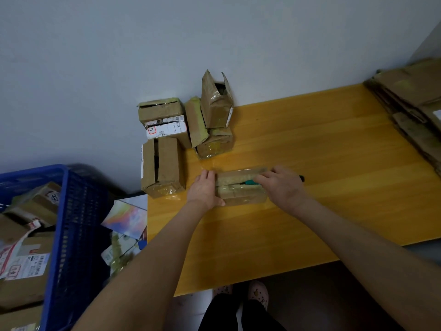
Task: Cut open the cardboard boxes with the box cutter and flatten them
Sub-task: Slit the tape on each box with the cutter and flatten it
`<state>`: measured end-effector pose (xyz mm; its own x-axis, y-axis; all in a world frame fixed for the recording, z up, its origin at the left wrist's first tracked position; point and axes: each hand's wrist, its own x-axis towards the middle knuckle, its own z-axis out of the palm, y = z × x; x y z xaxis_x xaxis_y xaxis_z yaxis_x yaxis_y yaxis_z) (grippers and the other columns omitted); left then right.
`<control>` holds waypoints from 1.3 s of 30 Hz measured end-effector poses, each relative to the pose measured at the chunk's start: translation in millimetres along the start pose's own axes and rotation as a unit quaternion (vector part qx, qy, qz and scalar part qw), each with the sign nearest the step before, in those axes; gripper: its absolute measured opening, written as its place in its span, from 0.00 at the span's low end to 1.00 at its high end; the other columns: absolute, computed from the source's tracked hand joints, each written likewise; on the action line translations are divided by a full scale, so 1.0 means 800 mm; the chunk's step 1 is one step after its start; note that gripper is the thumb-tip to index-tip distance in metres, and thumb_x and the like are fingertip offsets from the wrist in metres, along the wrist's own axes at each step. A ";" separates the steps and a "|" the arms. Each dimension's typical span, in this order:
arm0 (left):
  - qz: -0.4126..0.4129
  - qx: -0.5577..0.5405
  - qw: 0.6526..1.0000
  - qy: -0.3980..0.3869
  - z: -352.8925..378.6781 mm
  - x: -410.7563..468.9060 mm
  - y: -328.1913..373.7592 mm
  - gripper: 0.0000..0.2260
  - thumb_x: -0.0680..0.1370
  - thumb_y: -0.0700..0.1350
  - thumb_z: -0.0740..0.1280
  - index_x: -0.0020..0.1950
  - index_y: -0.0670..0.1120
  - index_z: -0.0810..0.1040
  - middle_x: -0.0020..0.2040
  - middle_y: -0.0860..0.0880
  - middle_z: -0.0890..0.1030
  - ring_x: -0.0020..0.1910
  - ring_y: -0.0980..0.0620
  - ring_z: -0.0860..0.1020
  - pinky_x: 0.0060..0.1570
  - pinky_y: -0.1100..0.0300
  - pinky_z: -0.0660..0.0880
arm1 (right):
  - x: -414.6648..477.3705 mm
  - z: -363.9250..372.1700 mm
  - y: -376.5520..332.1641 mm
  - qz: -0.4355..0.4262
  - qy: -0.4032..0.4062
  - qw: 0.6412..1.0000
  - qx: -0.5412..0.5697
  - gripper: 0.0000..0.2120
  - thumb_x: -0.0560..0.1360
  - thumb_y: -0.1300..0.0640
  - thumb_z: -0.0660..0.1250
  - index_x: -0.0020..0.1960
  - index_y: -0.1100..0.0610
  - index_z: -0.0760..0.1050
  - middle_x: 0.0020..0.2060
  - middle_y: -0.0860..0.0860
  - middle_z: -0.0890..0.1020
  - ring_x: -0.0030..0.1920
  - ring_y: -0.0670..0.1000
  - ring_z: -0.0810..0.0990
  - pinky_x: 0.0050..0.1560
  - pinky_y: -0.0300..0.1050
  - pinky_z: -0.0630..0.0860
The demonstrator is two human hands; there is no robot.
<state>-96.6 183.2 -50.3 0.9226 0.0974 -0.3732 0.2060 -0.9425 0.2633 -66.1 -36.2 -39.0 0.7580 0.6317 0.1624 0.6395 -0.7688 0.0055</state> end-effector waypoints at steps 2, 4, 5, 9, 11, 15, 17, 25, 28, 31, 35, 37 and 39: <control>-0.003 0.010 1.000 -0.002 -0.001 0.000 0.001 0.42 0.66 0.51 0.79 0.74 0.47 0.61 0.70 0.47 0.65 0.69 0.45 0.66 0.66 0.49 0.69 | 0.001 -0.004 -0.002 -0.001 -0.002 1.000 -0.016 0.18 0.59 0.68 0.79 0.44 0.52 0.80 0.34 0.50 0.83 0.34 0.55 0.75 0.29 0.43 0.67; -0.005 0.019 1.000 -0.005 -0.002 -0.001 0.002 0.42 0.67 0.51 0.79 0.74 0.47 0.60 0.70 0.47 0.65 0.70 0.45 0.66 0.65 0.49 0.70 | -0.001 -0.009 0.000 0.006 -0.006 1.000 -0.029 0.17 0.59 0.68 0.78 0.43 0.53 0.80 0.35 0.52 0.83 0.34 0.56 0.75 0.30 0.43 0.68; -0.006 0.024 1.000 -0.005 -0.002 0.000 0.002 0.42 0.67 0.52 0.79 0.74 0.47 0.60 0.70 0.47 0.65 0.70 0.45 0.66 0.64 0.49 0.70 | -0.003 -0.011 0.002 0.011 -0.010 0.999 -0.042 0.17 0.58 0.68 0.79 0.42 0.53 0.80 0.35 0.52 0.83 0.34 0.56 0.76 0.30 0.43 0.67; -0.013 0.051 0.999 -0.008 -0.003 0.000 0.004 0.42 0.67 0.53 0.78 0.74 0.48 0.60 0.70 0.48 0.66 0.69 0.45 0.66 0.62 0.48 0.73 | -0.013 -0.015 0.011 0.043 -0.030 0.996 -0.076 0.18 0.56 0.68 0.80 0.41 0.53 0.81 0.31 0.52 0.81 0.32 0.55 0.75 0.30 0.42 0.62; -0.018 0.053 0.998 -0.006 -0.004 0.000 0.004 0.42 0.67 0.54 0.78 0.74 0.49 0.60 0.69 0.48 0.66 0.69 0.45 0.67 0.62 0.48 0.73 | -0.021 -0.016 0.024 0.065 -0.019 0.995 -0.072 0.18 0.56 0.69 0.80 0.40 0.54 0.80 0.29 0.52 0.79 0.31 0.56 0.75 0.30 0.42 0.60; -0.020 0.061 0.998 -0.009 -0.004 0.003 0.004 0.42 0.67 0.54 0.78 0.74 0.48 0.60 0.70 0.48 0.66 0.70 0.45 0.66 0.62 0.48 0.73 | -0.033 -0.024 0.038 0.101 -0.040 0.993 -0.047 0.15 0.63 0.68 0.78 0.42 0.52 0.80 0.30 0.50 0.79 0.33 0.55 0.74 0.27 0.39 0.56; -0.030 0.061 0.998 -0.012 -0.005 0.003 0.003 0.42 0.67 0.54 0.78 0.74 0.48 0.60 0.71 0.48 0.65 0.70 0.45 0.66 0.61 0.48 0.74 | -0.038 -0.028 0.044 0.154 -0.048 0.987 0.021 0.09 0.73 0.63 0.71 0.49 0.52 0.79 0.36 0.50 0.81 0.40 0.55 0.75 0.26 0.41 0.61; 0.145 0.155 0.977 0.031 -0.010 0.010 0.007 0.30 0.78 0.40 0.64 0.78 0.52 0.57 0.78 0.51 0.56 0.74 0.44 0.61 0.70 0.51 0.63 | -0.007 -0.040 0.028 0.383 -0.062 0.804 0.451 0.16 0.80 0.62 0.61 0.68 0.58 0.68 0.57 0.52 0.75 0.54 0.51 0.74 0.50 0.45 0.72; 0.011 -0.022 0.991 0.135 0.002 -0.004 0.018 0.27 0.79 0.39 0.63 0.76 0.48 0.59 0.75 0.44 0.59 0.68 0.41 0.68 0.62 0.49 0.72 | 0.006 -0.024 0.005 0.454 -0.070 0.730 0.506 0.16 0.81 0.60 0.59 0.69 0.58 0.66 0.58 0.54 0.75 0.51 0.51 0.73 0.51 0.48 0.73; -0.113 -0.155 0.978 0.083 0.014 -0.011 0.025 0.25 0.80 0.49 0.64 0.75 0.43 0.61 0.69 0.42 0.66 0.62 0.40 0.74 0.58 0.48 0.74 | 0.013 -0.007 -0.012 0.499 -0.122 0.677 0.527 0.16 0.82 0.60 0.57 0.69 0.59 0.66 0.57 0.56 0.74 0.51 0.54 0.72 0.53 0.51 0.72; -0.069 -0.190 0.979 -0.005 0.020 -0.008 0.038 0.25 0.81 0.54 0.62 0.74 0.44 0.63 0.66 0.42 0.71 0.62 0.41 0.74 0.61 0.48 0.73 | 0.013 0.010 -0.044 0.535 -0.129 0.571 0.609 0.12 0.81 0.62 0.58 0.64 0.63 0.69 0.50 0.59 0.78 0.43 0.55 0.77 0.47 0.50 0.75; -0.032 -0.129 0.991 0.005 0.014 0.001 0.038 0.25 0.81 0.47 0.62 0.77 0.45 0.59 0.68 0.42 0.69 0.64 0.40 0.72 0.61 0.48 0.71 | 0.010 0.018 -0.055 0.552 -0.119 0.511 0.648 0.12 0.81 0.63 0.59 0.64 0.61 0.69 0.52 0.59 0.80 0.43 0.54 0.79 0.46 0.50 0.76; 0.001 -0.051 0.999 0.017 0.007 0.008 0.036 0.26 0.81 0.46 0.62 0.78 0.47 0.57 0.70 0.43 0.68 0.66 0.41 0.70 0.63 0.48 0.70 | 0.009 0.024 -0.056 0.573 -0.099 0.488 0.651 0.12 0.81 0.62 0.60 0.65 0.60 0.69 0.54 0.57 0.79 0.47 0.55 0.79 0.49 0.52 0.76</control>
<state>-86.5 155.4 -50.0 0.9331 0.1090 -0.3426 0.2358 -0.9049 0.3542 -86.9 4.2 -56.7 0.6291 -0.0433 -0.7762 -0.7767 0.0049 -0.6298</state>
